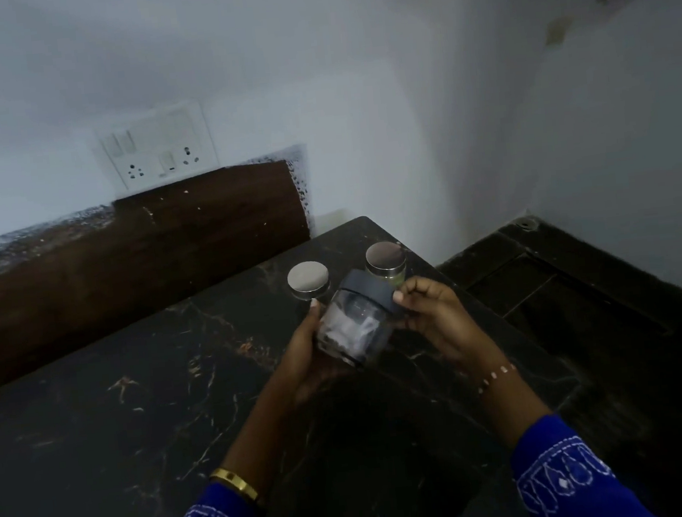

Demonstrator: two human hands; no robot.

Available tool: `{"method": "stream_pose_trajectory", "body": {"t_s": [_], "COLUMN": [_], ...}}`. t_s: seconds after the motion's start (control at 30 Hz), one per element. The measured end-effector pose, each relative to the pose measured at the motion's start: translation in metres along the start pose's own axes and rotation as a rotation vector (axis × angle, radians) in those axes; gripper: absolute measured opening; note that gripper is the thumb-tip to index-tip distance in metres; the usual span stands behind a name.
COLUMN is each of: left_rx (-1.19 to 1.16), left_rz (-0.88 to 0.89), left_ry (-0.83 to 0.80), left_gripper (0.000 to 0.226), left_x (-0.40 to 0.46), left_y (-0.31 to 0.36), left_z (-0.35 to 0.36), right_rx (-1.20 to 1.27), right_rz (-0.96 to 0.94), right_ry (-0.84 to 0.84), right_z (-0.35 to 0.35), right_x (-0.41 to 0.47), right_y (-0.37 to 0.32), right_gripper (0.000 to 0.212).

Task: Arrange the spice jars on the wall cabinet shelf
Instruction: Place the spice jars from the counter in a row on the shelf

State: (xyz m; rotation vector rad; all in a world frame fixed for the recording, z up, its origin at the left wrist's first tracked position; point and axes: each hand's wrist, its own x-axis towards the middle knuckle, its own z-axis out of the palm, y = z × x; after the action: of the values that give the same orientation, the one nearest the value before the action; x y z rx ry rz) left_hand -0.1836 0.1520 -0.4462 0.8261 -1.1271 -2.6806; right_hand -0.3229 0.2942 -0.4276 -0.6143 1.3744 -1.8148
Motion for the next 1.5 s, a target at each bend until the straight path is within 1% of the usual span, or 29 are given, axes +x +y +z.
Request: {"method": "stream_pose_trajectory", "body": {"t_s": [0.03,0.1,0.17,0.2,0.27,0.33,0.4,0.43,0.47,0.5,0.57,0.6,0.63,0.7,0.77,0.8,0.87,0.97,1.07,1.13,1.23,1.37,1.5], "left_rx": [0.008,0.044,0.042,0.058,0.155,0.263,0.359,0.389,0.398,0.407,0.432,0.430,0.414,0.346,0.294,0.287,0.265,0.239,0.266,0.286,0.284,0.331,0.346], "left_rz": [-0.027,-0.048,-0.015,0.019,0.132,0.264,0.393,0.446,0.485,0.509,0.535,0.542,0.538,0.494,0.445,0.434,0.431,0.448,0.517,0.562,0.624,0.741,0.857], "left_ry": [0.003,0.010,0.004,0.009,0.098,0.244,0.332,0.348,0.354,0.357,0.362,0.358,0.349,0.304,0.252,0.237,0.224,0.224,0.227,0.227,0.239,0.261,0.214], "left_gripper": [0.051,0.049,0.046,0.044,0.039,0.042,0.047,0.044,0.039,0.033,0.027,0.026,0.025,0.028,0.036,0.039,0.040,0.038,0.037,0.036,0.037,0.039,0.035], "left_x": [-0.003,-0.009,-0.014,-0.015,-0.017,-0.018,-0.020,-0.022,-0.024,-0.026,-0.030,-0.032,-0.034,-0.036,-0.037,-0.038,-0.039,-0.040,-0.043,-0.045,-0.052,-0.063,-0.076], "left_y": [0.003,0.006,0.007,0.007,0.005,0.004,0.002,0.001,0.001,0.002,0.004,0.006,0.008,0.009,0.009,0.010,0.012,0.018,0.031,0.042,0.063,0.095,0.125], "left_z": [0.000,0.002,0.009,0.013,0.022,0.030,0.033,0.033,0.033,0.032,0.030,0.030,0.031,0.034,0.037,0.038,0.037,0.036,0.036,0.037,0.039,0.039,0.039], "right_rx": [0.039,0.065,-0.004,-0.059,-0.145,-0.183,-0.247,-0.289,-0.292,-0.248,-0.073,0.012,0.075,0.142,0.202,0.214,0.170,0.073,0.008,0.004,-0.041,-0.176,-0.267], "right_rz": [-0.002,-0.016,-0.019,-0.015,0.006,0.060,0.135,0.138,0.126,0.109,0.109,0.100,0.093,0.108,0.121,0.116,0.088,0.079,0.037,-0.008,-0.036,-0.118,-0.232], "right_ry": [-0.001,0.067,0.210,0.271,0.301,0.261,0.277,0.292,0.277,0.241,0.172,0.130,0.098,0.070,0.052,0.055,0.090,0.102,0.043,-0.029,-0.077,-0.109,-0.101], "right_z": [0.003,0.012,0.019,0.021,0.027,0.041,0.052,0.054,0.055,0.053,0.050,0.048,0.049,0.054,0.060,0.062,0.065,0.068,0.074,0.082,0.095,0.116,0.141], "right_x": [0.001,0.006,0.011,0.014,0.019,0.022,0.026,0.028,0.028,0.027,0.021,0.018,0.018,0.016,0.016,0.016,0.016,0.021,0.024,0.025,0.033,0.048,0.057], "right_y": [-0.001,0.000,0.001,0.001,0.002,0.005,0.008,0.010,0.011,0.011,0.007,0.005,0.004,0.001,-0.002,-0.003,-0.007,-0.013,-0.022,-0.031,-0.049,-0.073,-0.100], "right_gripper": [0.016,0.014,0.007,0.009,0.017,0.021,0.039,0.045,0.044,0.038,0.023,0.019,0.020,0.034,0.054,0.060,0.061,0.051,0.045,0.038,0.039,0.024,0.031]}}
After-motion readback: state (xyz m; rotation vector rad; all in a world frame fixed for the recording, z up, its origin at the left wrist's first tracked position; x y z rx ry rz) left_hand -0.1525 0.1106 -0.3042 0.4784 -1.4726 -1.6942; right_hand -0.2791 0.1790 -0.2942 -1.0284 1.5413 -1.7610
